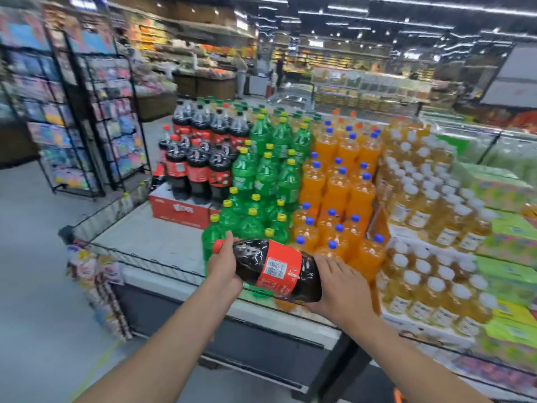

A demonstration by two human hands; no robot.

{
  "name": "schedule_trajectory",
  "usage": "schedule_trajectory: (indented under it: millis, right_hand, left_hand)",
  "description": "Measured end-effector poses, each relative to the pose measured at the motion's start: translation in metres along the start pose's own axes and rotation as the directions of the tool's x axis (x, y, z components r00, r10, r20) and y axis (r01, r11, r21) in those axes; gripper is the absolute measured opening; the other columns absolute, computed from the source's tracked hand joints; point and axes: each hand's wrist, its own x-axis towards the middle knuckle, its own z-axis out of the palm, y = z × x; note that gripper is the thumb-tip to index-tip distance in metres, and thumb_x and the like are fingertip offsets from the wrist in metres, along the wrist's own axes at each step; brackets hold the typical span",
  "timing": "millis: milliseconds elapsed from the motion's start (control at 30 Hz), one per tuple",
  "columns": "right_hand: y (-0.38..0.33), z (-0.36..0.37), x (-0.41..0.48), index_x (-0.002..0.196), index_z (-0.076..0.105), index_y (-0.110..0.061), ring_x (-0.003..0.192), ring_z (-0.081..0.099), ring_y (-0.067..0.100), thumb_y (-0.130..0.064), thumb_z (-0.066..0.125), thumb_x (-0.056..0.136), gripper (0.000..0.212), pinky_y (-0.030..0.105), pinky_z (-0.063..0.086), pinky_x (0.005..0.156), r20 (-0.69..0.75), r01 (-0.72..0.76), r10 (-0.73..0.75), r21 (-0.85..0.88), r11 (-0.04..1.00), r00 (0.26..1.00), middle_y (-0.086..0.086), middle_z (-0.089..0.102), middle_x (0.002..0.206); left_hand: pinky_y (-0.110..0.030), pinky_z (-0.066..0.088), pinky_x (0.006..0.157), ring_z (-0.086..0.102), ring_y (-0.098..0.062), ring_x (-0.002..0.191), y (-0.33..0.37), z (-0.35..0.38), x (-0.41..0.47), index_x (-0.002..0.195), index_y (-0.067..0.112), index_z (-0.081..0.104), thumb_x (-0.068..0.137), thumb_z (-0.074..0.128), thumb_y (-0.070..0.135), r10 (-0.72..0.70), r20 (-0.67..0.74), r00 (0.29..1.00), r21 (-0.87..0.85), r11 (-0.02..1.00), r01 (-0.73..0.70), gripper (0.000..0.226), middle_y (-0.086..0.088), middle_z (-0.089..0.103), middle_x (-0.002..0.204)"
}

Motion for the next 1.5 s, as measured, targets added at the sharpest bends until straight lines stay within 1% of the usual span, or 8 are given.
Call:
schedule_trajectory:
  millis: [133,333,467,633,800,967,1333,1500]
  right_hand:
    - [-0.077,0.001,0.028,0.139,0.054,-0.025,0.117,0.064,0.017,-0.074,0.071,0.058,0.096,0.036,0.055,0.086,-0.009,0.053,-0.052,0.032,0.998,0.999,-0.009,0.067,0.127]
    - [-0.178,0.011,0.064,0.143,0.048,-0.027,0.120,0.062,0.015,-0.072,0.064,0.054,0.101,0.033,0.057,0.083,0.024,0.123,-0.127,0.138,0.983,0.992,-0.011,0.064,0.131]
    - [-0.234,0.028,0.086,0.143,0.049,-0.023,0.121,0.062,0.017,-0.073,0.067,0.053,0.104,0.036,0.058,0.086,0.022,0.154,-0.168,0.293,0.944,0.985,-0.009,0.064,0.131]
    - [-0.289,0.044,0.129,0.140,0.050,-0.025,0.116,0.065,0.016,-0.072,0.071,0.051,0.103,0.036,0.060,0.075,0.009,0.171,-0.187,0.372,0.913,0.982,-0.012,0.065,0.126]
    - [-0.331,0.058,0.192,0.147,0.042,-0.033,0.122,0.059,0.013,-0.079,0.062,0.053,0.106,0.036,0.057,0.083,-0.004,0.223,-0.241,0.400,0.889,0.970,-0.018,0.059,0.132]
    - [-0.363,0.075,0.267,0.148,0.042,-0.032,0.120,0.060,0.012,-0.074,0.071,0.052,0.109,0.033,0.056,0.087,-0.018,0.286,-0.307,0.420,0.861,0.952,-0.017,0.060,0.130]
    - [-0.464,0.111,0.390,0.153,0.037,-0.031,0.132,0.053,0.009,-0.069,0.081,0.056,0.112,0.029,0.050,0.099,-0.003,0.276,-0.316,0.494,0.824,0.949,-0.016,0.054,0.144]
    - [-0.519,0.125,0.425,0.151,0.037,-0.035,0.130,0.053,0.006,-0.064,0.083,0.058,0.108,0.025,0.048,0.097,-0.014,0.190,-0.215,0.526,0.829,0.976,-0.020,0.054,0.142]
  left_hand:
    - [-0.052,0.064,0.077,0.076,-0.034,0.087,0.057,-0.060,0.009,0.117,0.003,0.062,0.096,0.072,0.043,0.051,-0.081,0.995,-0.040,0.998,-0.054,0.045,-0.019,0.076,0.110]
    - [-0.033,0.059,0.057,0.077,-0.024,0.069,0.132,-0.129,0.011,0.109,0.005,0.066,0.097,0.072,0.039,0.179,-0.169,0.969,-0.017,0.983,-0.184,0.037,-0.015,0.077,0.098]
    - [-0.030,0.059,0.056,0.077,-0.023,0.072,0.176,-0.153,0.018,0.109,0.004,0.070,0.095,0.074,0.040,0.286,-0.224,0.932,0.055,0.958,-0.281,0.038,-0.012,0.077,0.094]
    - [-0.032,0.059,0.058,0.078,-0.024,0.070,0.219,-0.181,0.048,0.109,0.002,0.073,0.093,0.076,0.036,0.316,-0.272,0.909,0.058,0.948,-0.312,0.038,-0.011,0.079,0.090]
    - [-0.023,0.053,0.043,0.074,-0.014,0.055,0.263,-0.195,0.090,0.115,0.000,0.070,0.095,0.075,0.031,0.329,-0.299,0.896,0.038,0.942,-0.333,0.037,-0.010,0.077,0.093]
    - [-0.032,0.061,0.062,0.079,-0.025,0.081,0.307,-0.206,0.146,0.108,0.007,0.072,0.095,0.075,0.034,0.350,-0.316,0.882,0.044,0.934,-0.355,0.031,-0.012,0.080,0.103]
    - [-0.046,0.063,0.087,0.078,-0.028,0.086,0.403,-0.247,0.261,0.107,0.008,0.073,0.094,0.075,0.034,0.360,-0.308,0.880,0.071,0.932,-0.356,0.029,-0.011,0.081,0.096]
    - [-0.025,0.058,0.057,0.077,-0.016,0.069,0.449,-0.278,0.318,0.100,0.005,0.072,0.096,0.072,0.022,0.392,-0.187,0.901,0.135,0.918,-0.372,0.018,-0.005,0.080,0.081]
